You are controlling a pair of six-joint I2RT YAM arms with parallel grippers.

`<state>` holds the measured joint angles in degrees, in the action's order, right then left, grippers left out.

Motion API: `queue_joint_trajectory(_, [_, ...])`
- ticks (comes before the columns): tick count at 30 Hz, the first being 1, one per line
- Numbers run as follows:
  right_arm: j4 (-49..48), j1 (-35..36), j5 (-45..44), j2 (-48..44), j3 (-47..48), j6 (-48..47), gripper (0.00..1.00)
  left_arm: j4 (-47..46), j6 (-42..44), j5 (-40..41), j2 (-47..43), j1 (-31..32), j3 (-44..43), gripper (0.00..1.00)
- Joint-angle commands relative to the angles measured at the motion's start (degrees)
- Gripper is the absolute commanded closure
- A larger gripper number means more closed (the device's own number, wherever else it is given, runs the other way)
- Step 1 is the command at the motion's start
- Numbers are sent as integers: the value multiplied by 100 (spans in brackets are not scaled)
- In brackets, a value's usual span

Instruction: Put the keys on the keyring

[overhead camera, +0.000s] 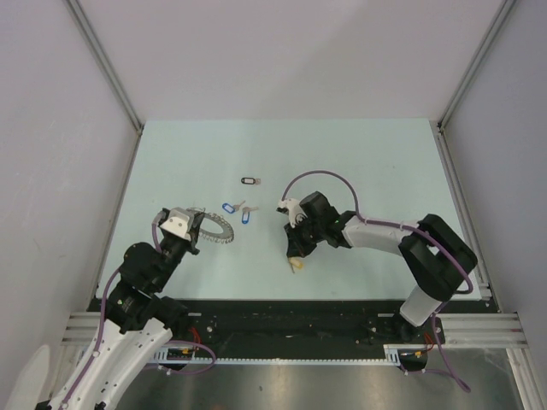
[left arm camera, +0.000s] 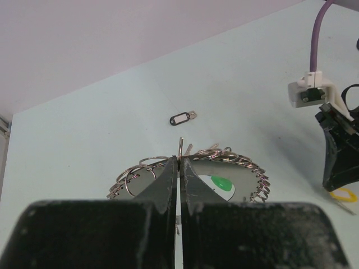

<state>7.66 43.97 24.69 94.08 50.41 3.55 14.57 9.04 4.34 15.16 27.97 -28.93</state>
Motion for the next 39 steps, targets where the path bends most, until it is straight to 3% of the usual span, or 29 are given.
queue_joint_trajectory(1, [-1310, 226, -96, 382, 206, -609, 100, -253, -25, -12, -48, -63, -52, 100])
queue_joint_trajectory(10, [-1646, 508, -394, 682, 188, -997, 100, -244, -34, 6, -83, -54, -43, 100])
queue_joint_trajectory(16, [-872, 613, -771, 287, 162, -848, 81, -262, -16, 14, -74, -54, -51, 100])
queue_joint_trajectory(17, [-793, 622, -799, 8, 179, -743, 70, -261, -16, 6, -83, -54, -43, 100])
queue_joint_trajectory(20, [196, 622, -947, -372, 556, -566, 55, -279, -16, 23, -127, -54, -34, 100])
queue_joint_trajectory(22, [890, 622, -1289, -365, 1022, -549, 52, -305, -16, 58, -153, -63, -34, 100])
queue_joint_trajectory(26, [1526, 631, -1414, -93, 1550, -697, 51, -323, -16, 85, -197, -63, -25, 100])
queue_joint_trajectory(39, [1607, 789, -1036, 980, 2139, -1568, 64, -279, -42, 32, -206, -72, -34, 100])
